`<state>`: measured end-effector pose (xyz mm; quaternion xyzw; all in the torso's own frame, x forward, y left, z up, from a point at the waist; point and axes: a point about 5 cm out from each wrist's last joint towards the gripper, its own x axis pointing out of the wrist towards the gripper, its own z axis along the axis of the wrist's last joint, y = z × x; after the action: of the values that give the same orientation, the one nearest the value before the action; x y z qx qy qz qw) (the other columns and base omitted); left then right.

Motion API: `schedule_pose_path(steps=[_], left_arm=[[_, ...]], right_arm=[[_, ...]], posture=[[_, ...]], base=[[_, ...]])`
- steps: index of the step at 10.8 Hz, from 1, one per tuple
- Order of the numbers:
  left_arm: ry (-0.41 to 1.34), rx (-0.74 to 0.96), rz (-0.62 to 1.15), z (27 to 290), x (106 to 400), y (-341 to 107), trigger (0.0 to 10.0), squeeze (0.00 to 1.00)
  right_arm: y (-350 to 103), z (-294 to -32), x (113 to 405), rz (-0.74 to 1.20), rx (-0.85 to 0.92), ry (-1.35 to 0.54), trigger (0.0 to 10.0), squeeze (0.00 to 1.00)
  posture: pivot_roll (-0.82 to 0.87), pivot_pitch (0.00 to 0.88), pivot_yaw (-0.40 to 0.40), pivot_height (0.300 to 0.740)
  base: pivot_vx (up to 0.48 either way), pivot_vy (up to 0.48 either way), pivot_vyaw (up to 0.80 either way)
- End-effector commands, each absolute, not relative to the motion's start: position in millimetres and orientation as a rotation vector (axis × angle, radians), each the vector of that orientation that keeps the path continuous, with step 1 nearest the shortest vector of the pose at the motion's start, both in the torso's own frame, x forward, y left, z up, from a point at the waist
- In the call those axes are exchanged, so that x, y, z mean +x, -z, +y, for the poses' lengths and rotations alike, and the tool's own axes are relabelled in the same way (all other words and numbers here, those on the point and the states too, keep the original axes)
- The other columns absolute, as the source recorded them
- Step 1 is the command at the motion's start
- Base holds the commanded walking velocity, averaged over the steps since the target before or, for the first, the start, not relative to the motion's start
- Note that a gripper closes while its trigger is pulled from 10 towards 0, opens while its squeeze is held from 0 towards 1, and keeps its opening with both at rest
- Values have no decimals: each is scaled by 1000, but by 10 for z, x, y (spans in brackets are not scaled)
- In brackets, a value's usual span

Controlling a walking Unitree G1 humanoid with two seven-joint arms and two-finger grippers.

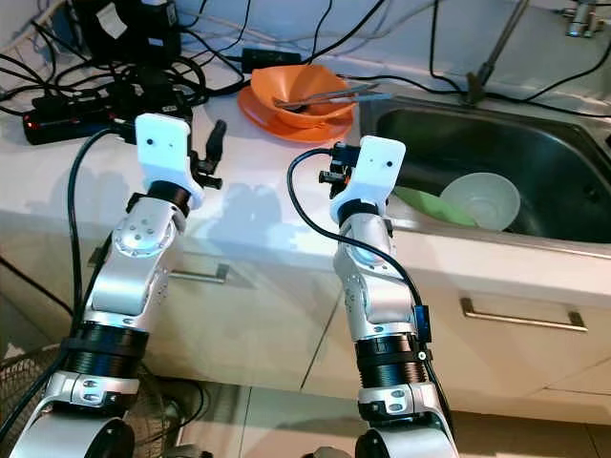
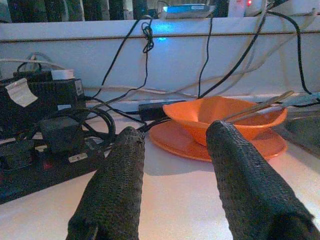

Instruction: Kitchen organization

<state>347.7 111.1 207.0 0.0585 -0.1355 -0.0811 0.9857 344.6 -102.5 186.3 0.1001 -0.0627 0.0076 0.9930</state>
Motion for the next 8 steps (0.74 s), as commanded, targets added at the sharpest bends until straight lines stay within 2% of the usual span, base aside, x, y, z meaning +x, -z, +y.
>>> schedule_pose_path(steps=[1, 3, 5, 8], left_arm=[[188, 115, -304, 1054, 3448, -2129, 10000, 0], [163, 122, -304, 1082, 3456, -2129, 10000, 0], [143, 124, -295, 1115, 3467, -2118, 10000, 0], [149, 115, -287, 1106, 3471, -2109, 10000, 0]], right_arm=[[-1823, -1067, 3435, -118, 195, 0, 10000, 0], [-1825, -1061, 3434, -120, 192, -4, 10000, 0], [-1825, -1062, 3435, -119, 186, -5, 10000, 0], [-1806, -1067, 3435, -109, 180, -3, 10000, 0]], posture=[[-21, 29, -94, 719], [-20, 28, -94, 719], [-21, 30, -94, 719], [-24, 42, -94, 719]], base=[[0, 0, 0], [0, 0, 0], [0, -382, 0], [0, 0, 0]])
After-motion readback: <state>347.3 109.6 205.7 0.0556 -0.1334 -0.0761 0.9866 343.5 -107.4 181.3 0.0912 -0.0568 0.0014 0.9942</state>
